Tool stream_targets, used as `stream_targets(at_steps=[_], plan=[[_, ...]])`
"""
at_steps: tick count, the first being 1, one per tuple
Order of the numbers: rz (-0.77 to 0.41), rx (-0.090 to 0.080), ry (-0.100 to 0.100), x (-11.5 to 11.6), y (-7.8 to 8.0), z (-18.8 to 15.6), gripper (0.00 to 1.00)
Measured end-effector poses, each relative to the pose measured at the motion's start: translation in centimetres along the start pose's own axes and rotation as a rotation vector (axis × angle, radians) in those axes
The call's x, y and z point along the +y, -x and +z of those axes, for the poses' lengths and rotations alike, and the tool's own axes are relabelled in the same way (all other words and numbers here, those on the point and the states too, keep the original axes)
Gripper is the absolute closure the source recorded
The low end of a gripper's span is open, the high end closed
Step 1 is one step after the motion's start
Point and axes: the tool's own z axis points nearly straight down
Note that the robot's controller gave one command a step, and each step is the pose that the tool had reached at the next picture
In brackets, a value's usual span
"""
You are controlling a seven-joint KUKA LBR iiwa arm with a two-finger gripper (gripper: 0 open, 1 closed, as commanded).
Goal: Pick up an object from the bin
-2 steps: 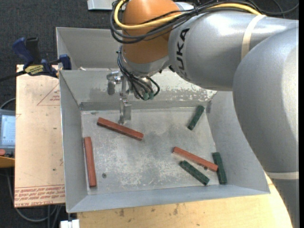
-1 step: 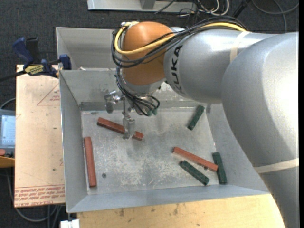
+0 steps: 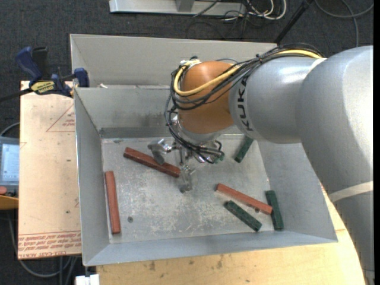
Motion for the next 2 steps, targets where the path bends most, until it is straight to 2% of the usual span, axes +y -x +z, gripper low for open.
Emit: stream_targets(at_steps=[1,2], plan=[[-0.197,-0.004,-0.005,-6.0,-0.5,-6.6,0.00],[-0.389,0.005,0.004,-7.1,-4.1,0.2,0.00]])
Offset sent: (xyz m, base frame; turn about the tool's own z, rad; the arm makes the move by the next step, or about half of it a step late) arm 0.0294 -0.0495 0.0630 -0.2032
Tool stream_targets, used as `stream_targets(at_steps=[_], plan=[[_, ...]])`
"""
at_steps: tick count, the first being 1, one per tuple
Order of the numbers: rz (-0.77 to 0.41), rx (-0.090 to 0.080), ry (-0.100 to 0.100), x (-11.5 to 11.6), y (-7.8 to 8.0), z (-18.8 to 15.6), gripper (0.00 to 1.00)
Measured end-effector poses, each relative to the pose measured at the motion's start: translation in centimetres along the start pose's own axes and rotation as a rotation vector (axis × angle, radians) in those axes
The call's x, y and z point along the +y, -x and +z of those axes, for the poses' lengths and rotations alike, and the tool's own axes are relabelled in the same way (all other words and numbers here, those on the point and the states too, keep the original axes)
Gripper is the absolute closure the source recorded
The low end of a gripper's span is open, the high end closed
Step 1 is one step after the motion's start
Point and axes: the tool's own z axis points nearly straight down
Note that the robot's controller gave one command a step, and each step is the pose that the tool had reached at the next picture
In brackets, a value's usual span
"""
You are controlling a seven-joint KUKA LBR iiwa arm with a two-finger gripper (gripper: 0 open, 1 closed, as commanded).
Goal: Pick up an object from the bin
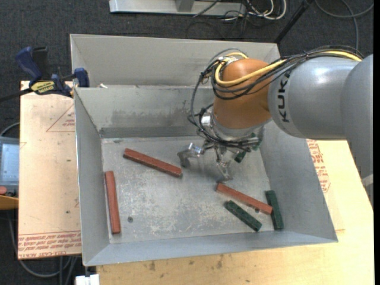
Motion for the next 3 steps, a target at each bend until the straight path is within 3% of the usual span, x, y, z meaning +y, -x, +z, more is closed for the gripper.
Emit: stream_targets(at_steps=[1,2,3], plan=[[-0.033,0.000,-0.006,-5.0,-10.3,-1.8,0.00],[0.083,-0.006,-0.004,-9.1,-9.8,-0.1,0.00],[0.195,-0.017,0.006,-10.3,-13.0,-0.2,0.00]])
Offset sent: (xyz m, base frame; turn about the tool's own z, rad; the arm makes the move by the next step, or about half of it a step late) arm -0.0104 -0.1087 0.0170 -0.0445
